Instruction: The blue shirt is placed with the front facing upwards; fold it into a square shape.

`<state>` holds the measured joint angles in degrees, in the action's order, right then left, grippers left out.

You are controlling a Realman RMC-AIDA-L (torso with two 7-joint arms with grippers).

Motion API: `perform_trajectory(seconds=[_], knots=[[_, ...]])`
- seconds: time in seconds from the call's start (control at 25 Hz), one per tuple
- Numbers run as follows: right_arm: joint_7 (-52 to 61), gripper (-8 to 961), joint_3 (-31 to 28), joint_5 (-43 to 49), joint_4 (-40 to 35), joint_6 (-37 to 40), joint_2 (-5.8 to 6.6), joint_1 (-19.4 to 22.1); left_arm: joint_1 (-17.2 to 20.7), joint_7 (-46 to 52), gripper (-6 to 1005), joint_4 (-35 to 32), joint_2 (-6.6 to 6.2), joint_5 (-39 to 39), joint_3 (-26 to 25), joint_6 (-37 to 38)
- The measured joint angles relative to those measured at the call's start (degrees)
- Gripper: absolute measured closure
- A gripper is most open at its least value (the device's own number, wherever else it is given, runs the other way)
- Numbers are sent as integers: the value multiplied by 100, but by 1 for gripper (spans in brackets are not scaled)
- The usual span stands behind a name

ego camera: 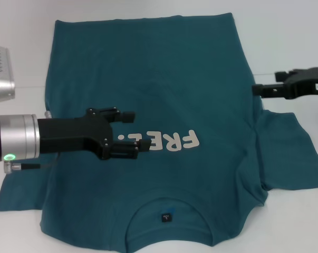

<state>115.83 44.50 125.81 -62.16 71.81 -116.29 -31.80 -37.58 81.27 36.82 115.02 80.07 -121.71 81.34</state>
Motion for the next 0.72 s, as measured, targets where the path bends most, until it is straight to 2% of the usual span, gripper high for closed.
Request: perform_trajectory(seconds=[0.24,0.44,0.72], knots=[[1352,56,-126,1561,-185,152,117,-258,-22,92,123,15,58,0,-1,3],[1966,56,-424,2886,-186,571,136,-508,-3,129,123,30,115,-12,64,50],[2259,55,-793,3365,-142,754,208,-505,36,191,123,4,162,-88,62,52]])
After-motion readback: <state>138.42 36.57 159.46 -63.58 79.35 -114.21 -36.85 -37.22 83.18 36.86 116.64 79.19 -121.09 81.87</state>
